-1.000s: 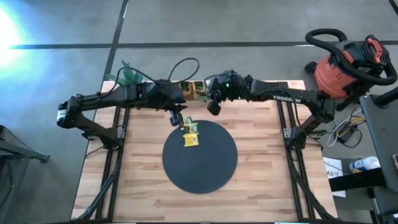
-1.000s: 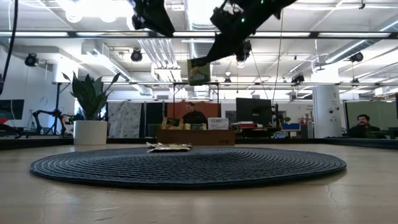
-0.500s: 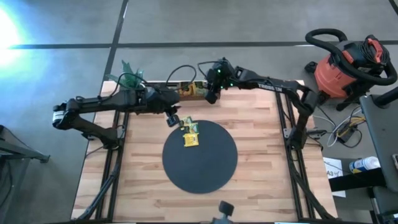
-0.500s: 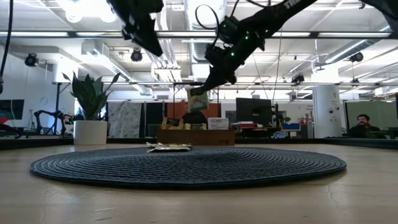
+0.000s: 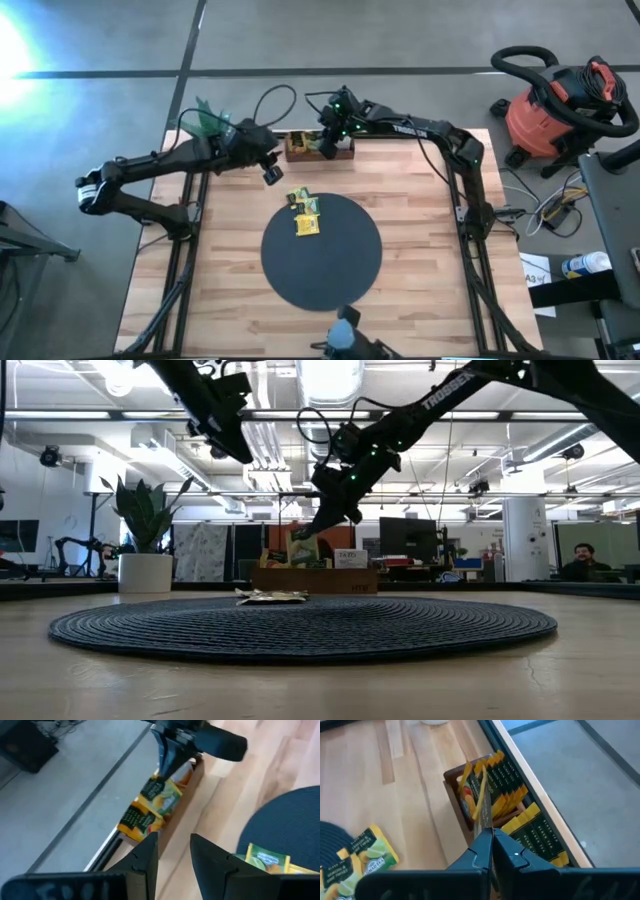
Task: Pick & Place Tea
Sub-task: Put the yellow tea bag into the middle section of the wooden organizer
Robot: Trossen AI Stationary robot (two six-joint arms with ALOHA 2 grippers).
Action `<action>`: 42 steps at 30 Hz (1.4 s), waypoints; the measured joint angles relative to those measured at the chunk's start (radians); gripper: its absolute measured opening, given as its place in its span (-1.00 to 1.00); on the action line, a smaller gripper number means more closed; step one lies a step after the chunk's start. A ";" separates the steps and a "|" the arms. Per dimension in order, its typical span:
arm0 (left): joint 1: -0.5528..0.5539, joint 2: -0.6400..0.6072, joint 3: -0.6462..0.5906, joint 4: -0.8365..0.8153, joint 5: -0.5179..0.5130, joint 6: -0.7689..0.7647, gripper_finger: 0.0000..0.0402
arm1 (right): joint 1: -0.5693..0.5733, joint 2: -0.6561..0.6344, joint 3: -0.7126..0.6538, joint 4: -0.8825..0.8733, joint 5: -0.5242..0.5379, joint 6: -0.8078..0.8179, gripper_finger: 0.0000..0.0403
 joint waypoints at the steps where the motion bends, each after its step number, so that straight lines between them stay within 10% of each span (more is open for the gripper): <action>1: 0.006 -0.005 0.000 0.000 0.001 0.000 -0.46 | -0.001 0.009 0.014 -0.020 0.000 -0.010 -0.96; 42: 0.075 -0.010 0.002 0.145 0.002 -0.065 -0.46 | -0.053 0.016 -0.045 -0.085 -0.048 -0.147 -0.96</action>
